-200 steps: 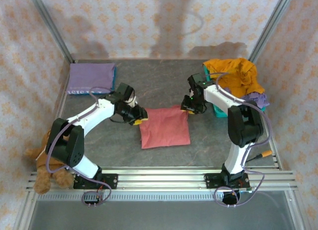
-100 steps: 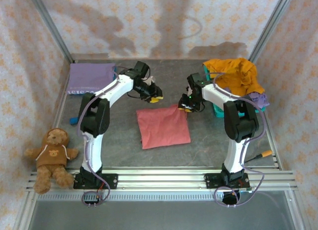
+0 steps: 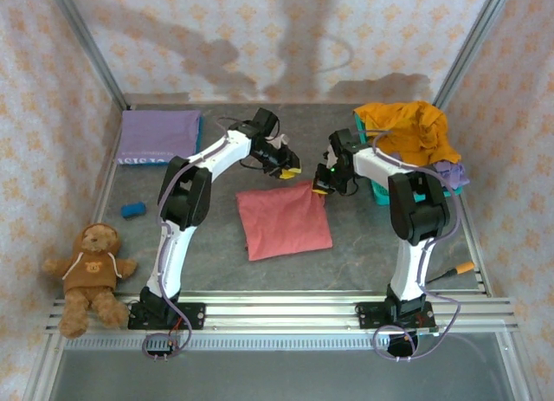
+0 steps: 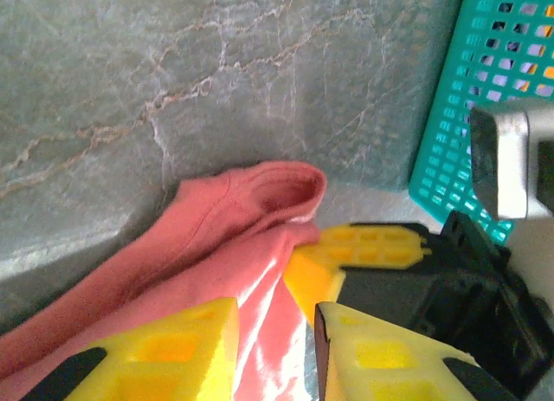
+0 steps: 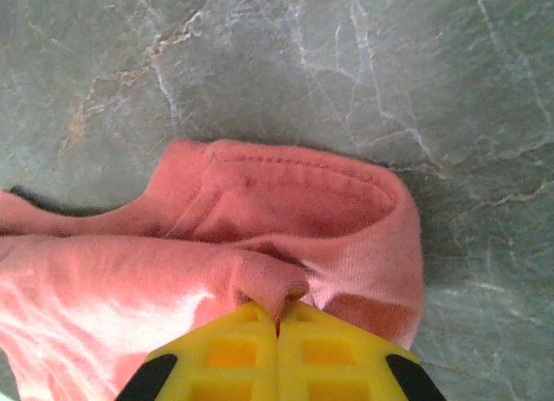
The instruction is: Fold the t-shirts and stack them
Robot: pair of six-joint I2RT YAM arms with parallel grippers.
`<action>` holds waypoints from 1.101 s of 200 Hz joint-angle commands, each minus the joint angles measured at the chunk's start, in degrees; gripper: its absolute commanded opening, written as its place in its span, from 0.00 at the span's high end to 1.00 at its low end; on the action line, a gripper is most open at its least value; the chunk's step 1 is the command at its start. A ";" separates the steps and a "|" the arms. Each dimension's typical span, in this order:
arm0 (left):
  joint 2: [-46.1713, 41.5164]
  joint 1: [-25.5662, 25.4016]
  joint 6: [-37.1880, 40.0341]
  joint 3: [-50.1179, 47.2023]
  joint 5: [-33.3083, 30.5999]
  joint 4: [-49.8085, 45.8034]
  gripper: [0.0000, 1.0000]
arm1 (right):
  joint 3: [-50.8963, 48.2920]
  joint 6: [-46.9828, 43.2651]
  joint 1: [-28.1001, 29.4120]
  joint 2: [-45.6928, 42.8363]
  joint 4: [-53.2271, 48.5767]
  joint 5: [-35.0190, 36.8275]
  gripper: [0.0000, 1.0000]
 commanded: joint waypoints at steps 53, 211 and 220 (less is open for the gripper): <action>11.78 -1.97 -1.35 12.19 4.18 -0.63 0.72 | -4.99 -0.16 -0.25 -8.93 2.85 -1.23 1.00; 9.05 -4.15 3.41 -2.49 1.38 -1.25 0.80 | -6.63 6.45 -0.25 -8.94 12.11 12.85 1.00; 8.96 -4.19 3.27 -2.81 1.47 -0.95 0.80 | -6.02 6.34 -0.27 -7.93 12.17 13.97 1.00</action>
